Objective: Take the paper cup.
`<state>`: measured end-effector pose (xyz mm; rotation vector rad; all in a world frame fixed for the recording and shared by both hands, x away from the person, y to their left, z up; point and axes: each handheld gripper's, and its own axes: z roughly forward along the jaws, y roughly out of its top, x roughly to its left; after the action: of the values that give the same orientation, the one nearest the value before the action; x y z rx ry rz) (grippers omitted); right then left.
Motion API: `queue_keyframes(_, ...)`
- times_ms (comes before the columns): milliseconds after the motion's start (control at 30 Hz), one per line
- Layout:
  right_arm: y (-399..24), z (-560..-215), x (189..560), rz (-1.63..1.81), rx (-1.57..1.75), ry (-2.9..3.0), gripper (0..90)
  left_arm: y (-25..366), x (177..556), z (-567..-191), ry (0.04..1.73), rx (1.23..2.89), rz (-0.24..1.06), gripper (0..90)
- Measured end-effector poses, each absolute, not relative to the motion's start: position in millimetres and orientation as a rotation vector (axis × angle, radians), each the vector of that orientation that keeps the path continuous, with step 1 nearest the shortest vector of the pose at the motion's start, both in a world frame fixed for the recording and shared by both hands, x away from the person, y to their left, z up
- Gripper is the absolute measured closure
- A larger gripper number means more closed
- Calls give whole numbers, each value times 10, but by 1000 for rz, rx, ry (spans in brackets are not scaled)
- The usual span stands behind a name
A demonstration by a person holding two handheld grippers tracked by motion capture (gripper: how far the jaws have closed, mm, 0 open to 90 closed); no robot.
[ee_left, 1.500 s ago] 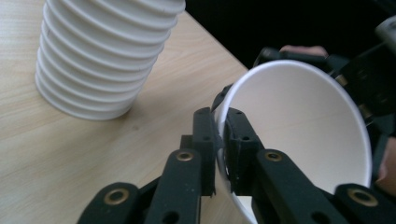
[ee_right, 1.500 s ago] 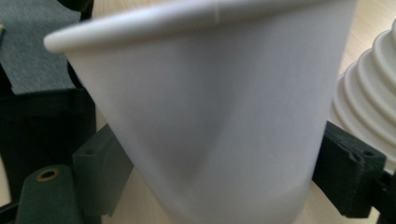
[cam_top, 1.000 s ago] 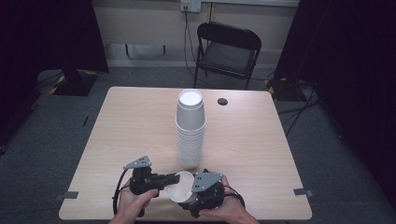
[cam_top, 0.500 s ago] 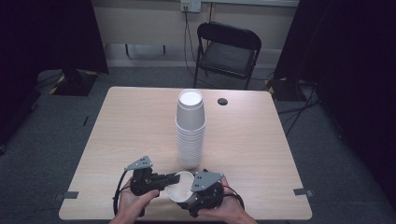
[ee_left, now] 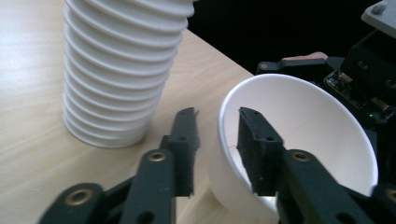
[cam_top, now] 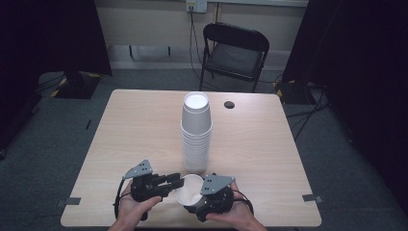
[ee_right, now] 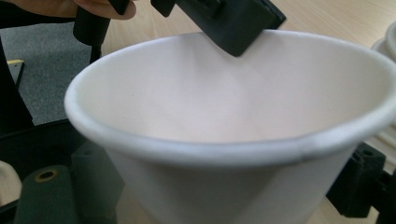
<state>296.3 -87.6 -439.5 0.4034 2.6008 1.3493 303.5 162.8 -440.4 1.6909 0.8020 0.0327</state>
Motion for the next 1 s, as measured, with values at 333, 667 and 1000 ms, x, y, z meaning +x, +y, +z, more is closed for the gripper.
queue_keyframes(333, -992, -4351, 3037, 1384, 489, 2549, 151, 1661, 3025, -4399, 800, 1666, 200, 346)
queue_keyframes(667, -1154, -4322, 3136, 1424, 606, 2498, 153, 1887, 3060, -4341, 793, 1684, 362, 253)
queue_keyframes(1000, -1367, -4277, 3186, 1385, 704, 2419, 156, 1970, 3154, -4401, 845, 1709, 379, 162)
